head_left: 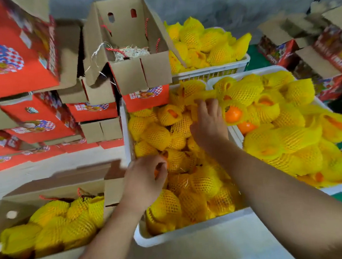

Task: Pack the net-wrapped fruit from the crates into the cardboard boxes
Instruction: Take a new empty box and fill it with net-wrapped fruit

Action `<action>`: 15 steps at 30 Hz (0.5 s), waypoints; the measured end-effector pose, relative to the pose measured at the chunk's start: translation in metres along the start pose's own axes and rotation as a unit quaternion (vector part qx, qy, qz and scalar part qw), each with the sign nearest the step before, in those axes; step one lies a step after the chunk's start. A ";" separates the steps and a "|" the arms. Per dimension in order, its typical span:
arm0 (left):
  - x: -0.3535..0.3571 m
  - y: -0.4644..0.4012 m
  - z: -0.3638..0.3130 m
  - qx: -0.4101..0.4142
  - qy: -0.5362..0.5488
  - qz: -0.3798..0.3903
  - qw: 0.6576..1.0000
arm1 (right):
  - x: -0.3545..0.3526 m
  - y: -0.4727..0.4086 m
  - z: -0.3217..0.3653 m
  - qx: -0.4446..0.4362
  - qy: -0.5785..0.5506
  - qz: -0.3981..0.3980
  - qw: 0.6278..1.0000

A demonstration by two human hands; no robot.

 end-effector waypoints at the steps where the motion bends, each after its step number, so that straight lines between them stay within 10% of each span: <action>1: 0.000 0.001 -0.002 0.003 -0.011 0.004 1.000 | 0.000 -0.009 0.007 -0.017 0.023 -0.011 1.000; 9: -0.002 0.001 0.003 -0.027 0.053 -0.008 0.998 | 0.002 -0.067 -0.004 -0.022 0.313 0.141 0.939; 15: 0.003 -0.005 0.007 -0.050 0.065 -0.019 0.996 | -0.025 -0.033 0.016 -0.089 0.062 0.005 0.994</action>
Point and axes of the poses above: each hand's wrist, its own y-axis away from the middle knuckle, its own x-axis out of the palm, z = x × y, the point moved 4 cm from there along -y, towards the middle knuckle, and after that the axes turned 3 degrees about z, right-handed, at the moved point
